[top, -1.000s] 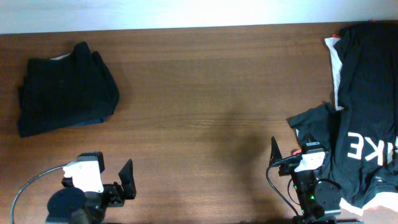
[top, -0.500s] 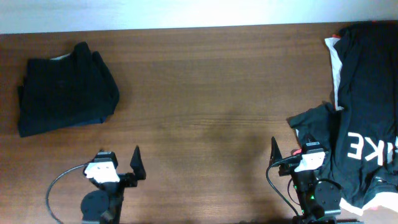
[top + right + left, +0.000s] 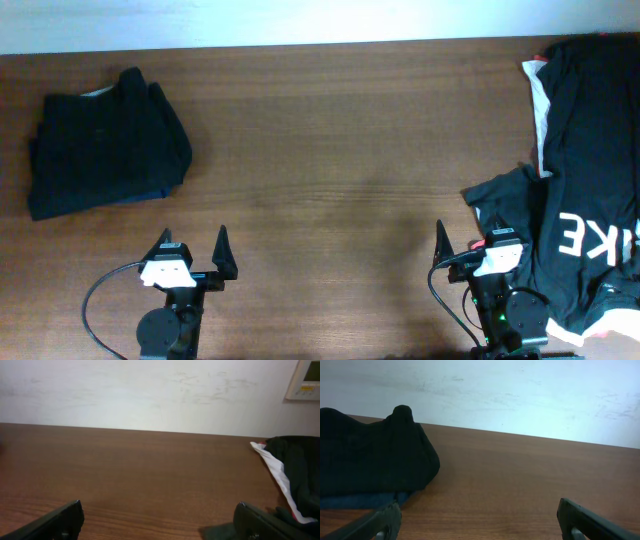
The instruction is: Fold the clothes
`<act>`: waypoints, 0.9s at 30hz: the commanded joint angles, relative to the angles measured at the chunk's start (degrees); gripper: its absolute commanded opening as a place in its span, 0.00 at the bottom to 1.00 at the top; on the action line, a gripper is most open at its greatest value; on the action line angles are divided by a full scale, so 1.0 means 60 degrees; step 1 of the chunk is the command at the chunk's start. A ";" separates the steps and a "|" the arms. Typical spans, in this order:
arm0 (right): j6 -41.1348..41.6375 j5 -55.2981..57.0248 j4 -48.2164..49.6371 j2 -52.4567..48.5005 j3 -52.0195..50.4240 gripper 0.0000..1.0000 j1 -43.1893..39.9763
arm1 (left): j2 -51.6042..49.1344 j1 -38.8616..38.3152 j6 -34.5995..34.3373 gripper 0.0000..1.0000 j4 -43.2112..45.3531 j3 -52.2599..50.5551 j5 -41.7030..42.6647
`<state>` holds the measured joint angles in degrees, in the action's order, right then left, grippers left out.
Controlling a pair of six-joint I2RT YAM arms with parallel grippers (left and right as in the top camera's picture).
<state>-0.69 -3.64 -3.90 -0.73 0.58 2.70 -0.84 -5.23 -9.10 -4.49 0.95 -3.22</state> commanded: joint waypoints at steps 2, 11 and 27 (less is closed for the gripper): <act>-0.0062 0.0120 -0.0066 0.0080 -0.0044 0.99 0.0058 | 0.0084 0.0022 -0.0047 0.99 -0.0004 -0.0076 0.0142; -0.0062 0.0120 -0.0062 0.0080 -0.0044 0.99 0.0058 | 0.0084 0.0022 -0.0047 0.99 -0.0007 -0.0076 0.0142; -0.0062 0.0120 -0.0066 0.0080 -0.0044 0.99 0.0058 | 0.0055 0.0022 0.1927 0.99 -0.0036 -0.0069 0.0678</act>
<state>-0.71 -3.64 -3.90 -0.73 0.58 2.70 -0.84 -5.23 -1.02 -4.69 0.95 -0.62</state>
